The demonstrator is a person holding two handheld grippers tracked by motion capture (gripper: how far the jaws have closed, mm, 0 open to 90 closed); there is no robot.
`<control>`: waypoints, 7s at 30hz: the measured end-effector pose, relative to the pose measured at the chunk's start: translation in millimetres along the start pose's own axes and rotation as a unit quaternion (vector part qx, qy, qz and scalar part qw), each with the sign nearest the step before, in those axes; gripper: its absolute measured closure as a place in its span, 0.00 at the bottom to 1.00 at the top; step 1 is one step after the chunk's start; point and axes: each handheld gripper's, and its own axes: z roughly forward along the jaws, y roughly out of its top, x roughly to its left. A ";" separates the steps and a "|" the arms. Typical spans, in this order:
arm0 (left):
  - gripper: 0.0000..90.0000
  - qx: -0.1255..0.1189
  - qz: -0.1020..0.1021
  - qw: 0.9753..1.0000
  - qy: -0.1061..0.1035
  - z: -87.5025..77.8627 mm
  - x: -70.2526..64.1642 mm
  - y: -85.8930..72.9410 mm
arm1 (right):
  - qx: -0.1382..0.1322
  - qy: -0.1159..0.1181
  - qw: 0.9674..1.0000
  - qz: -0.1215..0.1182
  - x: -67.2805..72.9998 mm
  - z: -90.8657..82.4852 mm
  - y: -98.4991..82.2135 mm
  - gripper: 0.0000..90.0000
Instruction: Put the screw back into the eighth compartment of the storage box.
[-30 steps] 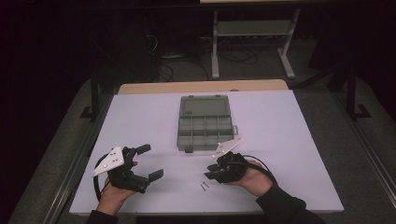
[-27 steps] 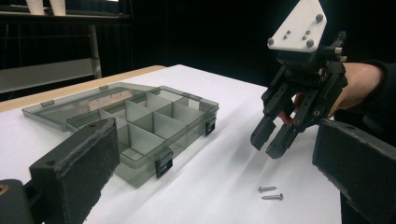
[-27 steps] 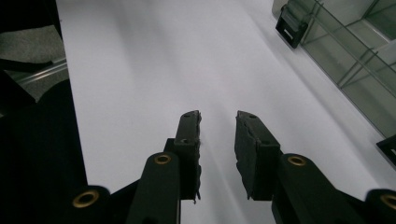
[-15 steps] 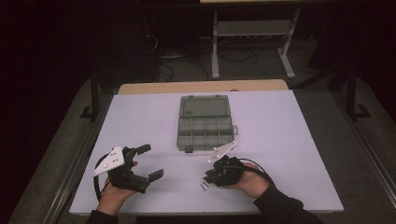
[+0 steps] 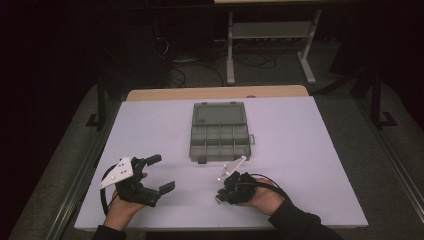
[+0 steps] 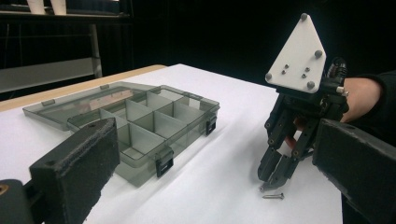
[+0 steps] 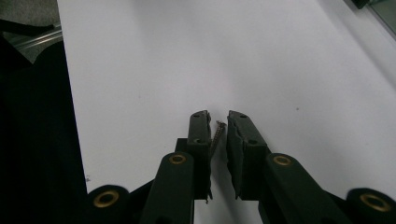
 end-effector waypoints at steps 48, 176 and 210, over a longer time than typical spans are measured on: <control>0.00 -0.001 -0.002 1.000 -0.002 0.6 -0.2 -0.3 | -0.037 -0.008 0.999 0.018 -4.9 -32.4 8.3 0.96; 0.00 0.000 0.000 1.000 -0.002 -0.7 0.5 -0.6 | -0.090 -0.132 0.980 0.122 -81.0 -68.7 20.0 0.12; 0.00 -0.002 -0.001 1.000 -0.001 0.1 1.6 -0.5 | -0.060 -0.036 0.996 0.052 -5.8 -28.2 11.3 0.37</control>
